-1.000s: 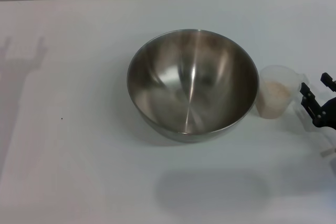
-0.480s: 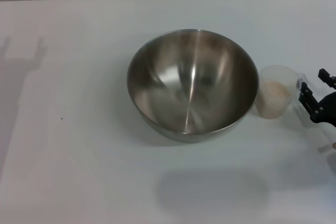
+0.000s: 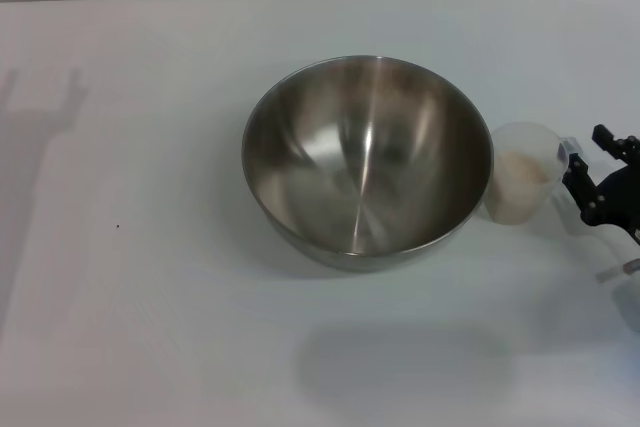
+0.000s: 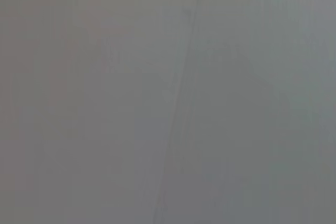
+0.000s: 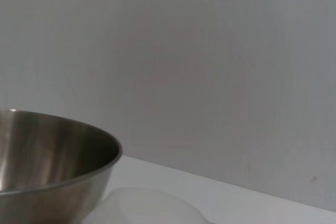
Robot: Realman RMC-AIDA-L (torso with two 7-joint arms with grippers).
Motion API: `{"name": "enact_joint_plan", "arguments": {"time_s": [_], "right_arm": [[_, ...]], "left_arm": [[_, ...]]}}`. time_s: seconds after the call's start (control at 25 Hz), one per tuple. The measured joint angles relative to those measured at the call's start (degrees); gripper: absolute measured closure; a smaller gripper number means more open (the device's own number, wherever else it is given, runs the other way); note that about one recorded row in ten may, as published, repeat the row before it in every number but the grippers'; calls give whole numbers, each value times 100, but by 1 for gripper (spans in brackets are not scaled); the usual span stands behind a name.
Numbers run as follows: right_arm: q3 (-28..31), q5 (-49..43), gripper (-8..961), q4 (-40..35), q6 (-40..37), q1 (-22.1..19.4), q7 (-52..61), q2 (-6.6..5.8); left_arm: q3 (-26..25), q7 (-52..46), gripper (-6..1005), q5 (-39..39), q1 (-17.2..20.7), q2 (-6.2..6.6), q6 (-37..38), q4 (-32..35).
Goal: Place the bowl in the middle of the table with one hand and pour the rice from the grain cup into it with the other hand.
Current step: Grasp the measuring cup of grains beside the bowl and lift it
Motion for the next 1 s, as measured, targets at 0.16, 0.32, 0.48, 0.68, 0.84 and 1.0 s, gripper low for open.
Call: {"name": "enact_joint_plan", "arguments": {"time_s": [0.16, 0.32, 0.48, 0.68, 0.84, 1.0], "right_arm": [[-34, 0, 506, 14, 39, 2, -9, 9], [-34, 0, 608, 17, 45, 4, -13, 9], [-33, 0, 782, 17, 46, 14, -20, 9], [-33, 0, 854, 11, 28, 36, -34, 13], [-34, 0, 885, 18, 43, 63, -38, 12], [-14, 3, 919, 25, 34, 64, -41, 15]], "left_arm": [[-33, -11, 135, 10, -14, 0, 3, 0], [-39, -11, 135, 13, -15, 0, 5, 0], [-42, -12, 135, 25, -16, 0, 8, 0], [-42, -19, 135, 30, -16, 0, 8, 0], [-39, -20, 135, 30, -5, 0, 17, 0], [-38, -20, 135, 21, 6, 0, 37, 0]]}}
